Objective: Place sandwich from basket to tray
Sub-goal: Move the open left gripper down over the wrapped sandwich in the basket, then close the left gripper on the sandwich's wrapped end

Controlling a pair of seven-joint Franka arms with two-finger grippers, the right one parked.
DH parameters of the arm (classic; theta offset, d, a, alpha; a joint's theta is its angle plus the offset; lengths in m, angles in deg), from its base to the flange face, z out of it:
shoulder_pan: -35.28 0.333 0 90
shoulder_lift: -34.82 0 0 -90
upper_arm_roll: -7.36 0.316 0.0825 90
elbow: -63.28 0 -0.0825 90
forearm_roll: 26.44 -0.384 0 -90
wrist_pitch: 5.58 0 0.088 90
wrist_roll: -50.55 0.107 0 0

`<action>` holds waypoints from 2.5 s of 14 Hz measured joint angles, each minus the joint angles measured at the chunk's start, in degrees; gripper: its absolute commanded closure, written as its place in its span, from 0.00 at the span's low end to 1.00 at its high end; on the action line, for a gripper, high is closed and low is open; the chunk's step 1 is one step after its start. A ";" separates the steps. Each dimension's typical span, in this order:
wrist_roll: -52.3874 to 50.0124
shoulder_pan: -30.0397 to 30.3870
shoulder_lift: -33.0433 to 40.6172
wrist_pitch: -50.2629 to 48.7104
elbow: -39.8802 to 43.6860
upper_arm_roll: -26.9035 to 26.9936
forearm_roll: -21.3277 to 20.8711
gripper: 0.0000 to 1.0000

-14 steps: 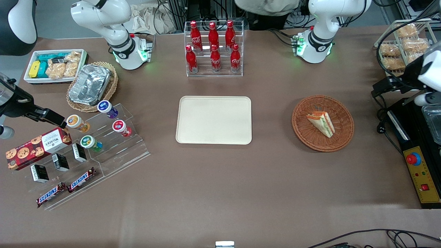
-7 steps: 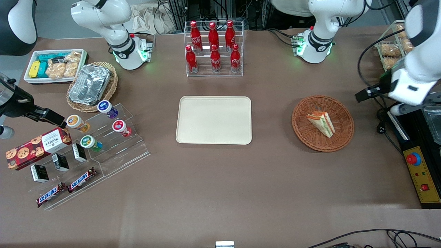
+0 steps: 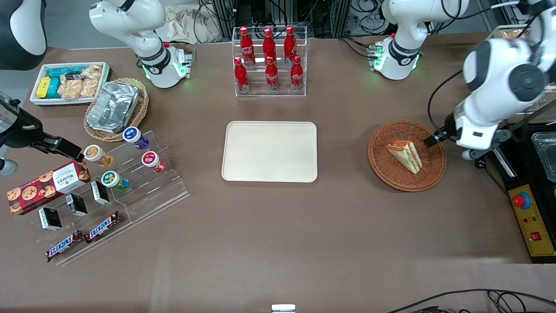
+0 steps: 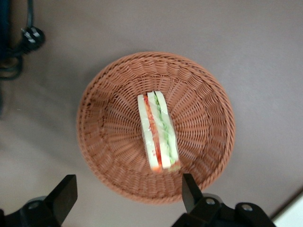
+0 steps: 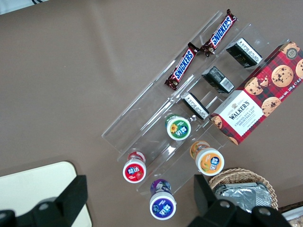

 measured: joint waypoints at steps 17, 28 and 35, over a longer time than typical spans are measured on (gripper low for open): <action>-21.78 -0.54 -5.80 25.47 -12.16 -2.75 0.02 0.01; -22.96 -2.34 -6.83 29.47 -14.27 -2.93 -0.06 0.98; -22.57 -2.34 -1.43 3.52 0.32 -2.95 -0.26 1.00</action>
